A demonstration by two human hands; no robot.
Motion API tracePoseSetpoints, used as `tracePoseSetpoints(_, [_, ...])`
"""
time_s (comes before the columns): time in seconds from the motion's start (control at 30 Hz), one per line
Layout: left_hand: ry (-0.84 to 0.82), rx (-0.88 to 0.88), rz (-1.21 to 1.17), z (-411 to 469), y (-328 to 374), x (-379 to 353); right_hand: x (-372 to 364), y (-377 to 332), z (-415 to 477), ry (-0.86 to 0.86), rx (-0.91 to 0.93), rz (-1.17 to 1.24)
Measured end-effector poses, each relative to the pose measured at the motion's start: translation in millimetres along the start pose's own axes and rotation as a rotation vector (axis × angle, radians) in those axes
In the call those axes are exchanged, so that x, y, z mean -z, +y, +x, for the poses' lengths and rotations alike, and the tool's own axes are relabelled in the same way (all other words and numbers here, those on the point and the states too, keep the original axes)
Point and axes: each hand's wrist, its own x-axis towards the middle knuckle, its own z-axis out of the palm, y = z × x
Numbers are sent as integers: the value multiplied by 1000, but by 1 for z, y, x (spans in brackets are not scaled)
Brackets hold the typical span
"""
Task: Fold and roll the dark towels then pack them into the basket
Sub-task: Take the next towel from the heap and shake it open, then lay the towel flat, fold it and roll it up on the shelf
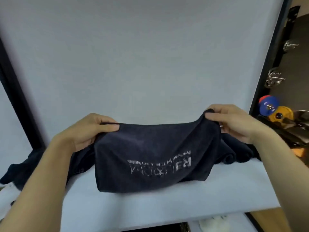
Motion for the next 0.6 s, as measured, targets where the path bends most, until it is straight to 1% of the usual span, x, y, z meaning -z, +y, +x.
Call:
tracePoseSetpoints(0.07, [-39, 174, 79, 10, -25, 0, -1, 29, 10, -130, -214, -145])
tracePoseSetpoints(0.1, [-65, 245, 136, 15, -39, 0, -3, 44, 15, -157, -292, -233])
tracePoseSetpoints(0.17, [-120, 338, 262, 23, -66, -1, -5, 71, 25, -166, -382, -400])
tracePoseSetpoints(0.23, [-105, 373, 347, 33, -85, -3, -7, 93, 38, -140, -410, -477])
tracePoseSetpoints(0.3, [10, 355, 384, 49, -96, -5, -8, 104, 56, -71, -417, -449])
tracePoseSetpoints(0.43, [403, 231, 309, 99, -102, -12, -8, 117, 102, 236, -364, -270])
tracePoseSetpoints(0.5, [566, 217, 267, 123, -105, -19, -14, 124, 127, 357, -363, -165])
tracePoseSetpoints(0.53, [615, 219, 217, 133, -110, -22, -18, 130, 139, 396, -372, -107])
tracePoseSetpoints(0.6, [621, 205, 119, 147, -124, -33, -27, 149, 155, 395, -384, -23])
